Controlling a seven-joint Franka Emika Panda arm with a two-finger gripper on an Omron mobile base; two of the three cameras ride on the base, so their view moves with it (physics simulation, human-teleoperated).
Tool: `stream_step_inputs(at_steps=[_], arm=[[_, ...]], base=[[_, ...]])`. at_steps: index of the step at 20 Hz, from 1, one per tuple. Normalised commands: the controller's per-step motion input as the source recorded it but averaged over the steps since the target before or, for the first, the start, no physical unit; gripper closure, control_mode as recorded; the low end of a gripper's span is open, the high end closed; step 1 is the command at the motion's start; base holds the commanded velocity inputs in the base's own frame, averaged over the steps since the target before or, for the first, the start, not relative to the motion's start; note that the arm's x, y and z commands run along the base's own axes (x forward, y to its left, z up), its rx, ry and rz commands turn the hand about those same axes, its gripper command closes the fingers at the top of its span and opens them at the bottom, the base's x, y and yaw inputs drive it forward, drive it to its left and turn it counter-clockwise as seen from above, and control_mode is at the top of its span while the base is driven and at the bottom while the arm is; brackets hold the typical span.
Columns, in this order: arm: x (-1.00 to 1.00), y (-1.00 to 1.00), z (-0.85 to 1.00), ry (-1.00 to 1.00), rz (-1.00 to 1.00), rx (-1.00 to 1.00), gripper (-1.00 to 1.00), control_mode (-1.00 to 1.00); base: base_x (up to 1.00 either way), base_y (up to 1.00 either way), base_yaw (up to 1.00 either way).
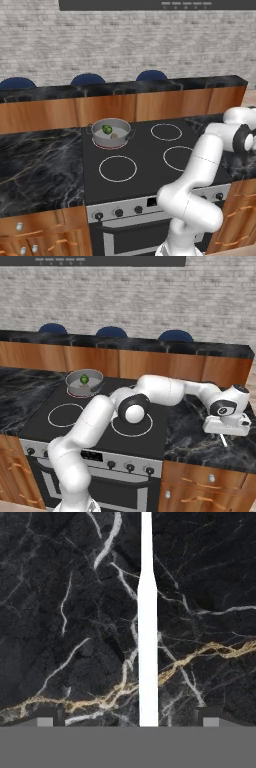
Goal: Put the avocado and garlic in the pot. Retrieve the spatula and lightly stir the vegetables in the pot.
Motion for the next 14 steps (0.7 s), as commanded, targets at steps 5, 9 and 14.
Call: stream_step_inputs(at_steps=[5,9,14], arm=[[0.00,0.00,-0.08,-0.01,0.00,0.00,-1.00,-1.00],[0.00,0.00,-0.08,-0.07,0.00,0.00,-1.00,-1.00],[0.00,0.00,-0.18,-0.08,0.00,0.00,-1.00,-1.00]], base=[[0.00,0.00,0.00],[0.00,0.00,0.00],[0.00,0.00,0.00]])
